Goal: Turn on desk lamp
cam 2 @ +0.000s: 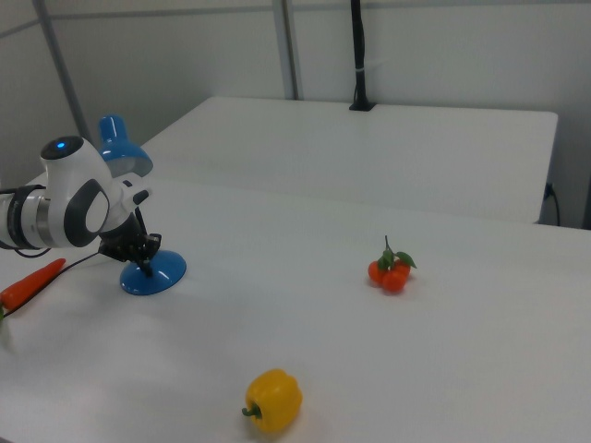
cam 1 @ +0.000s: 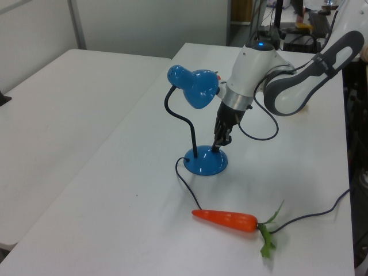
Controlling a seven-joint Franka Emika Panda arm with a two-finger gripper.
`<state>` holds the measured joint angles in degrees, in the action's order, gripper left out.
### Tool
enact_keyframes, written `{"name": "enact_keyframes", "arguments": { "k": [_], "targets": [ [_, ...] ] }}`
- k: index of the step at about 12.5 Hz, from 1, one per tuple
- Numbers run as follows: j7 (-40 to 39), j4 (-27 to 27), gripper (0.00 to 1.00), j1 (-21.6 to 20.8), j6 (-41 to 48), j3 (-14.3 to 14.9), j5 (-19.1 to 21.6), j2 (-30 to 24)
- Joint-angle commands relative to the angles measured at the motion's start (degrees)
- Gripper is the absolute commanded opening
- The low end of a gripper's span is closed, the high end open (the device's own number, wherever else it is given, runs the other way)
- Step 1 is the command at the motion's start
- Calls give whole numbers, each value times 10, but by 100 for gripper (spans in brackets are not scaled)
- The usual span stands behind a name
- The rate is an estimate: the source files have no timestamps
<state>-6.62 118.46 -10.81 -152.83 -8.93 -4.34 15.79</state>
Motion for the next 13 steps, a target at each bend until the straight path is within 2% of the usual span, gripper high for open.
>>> {"name": "enact_keyframes", "arguments": {
  "k": [1, 5, 7, 10, 13],
  "targets": [
    [-15, -10, 0, -1, -17, -1, 0, 18],
    [-15, -10, 0, -1, -25, -1, 0, 20],
    [-7, -9, 0, 1, -9, -1, 1, 4],
    [-4, -11, 0, 7, 73, 0, 3, -24],
    [31, -38, 0, 16, 168, 3, 3, -37]
  ]
}}
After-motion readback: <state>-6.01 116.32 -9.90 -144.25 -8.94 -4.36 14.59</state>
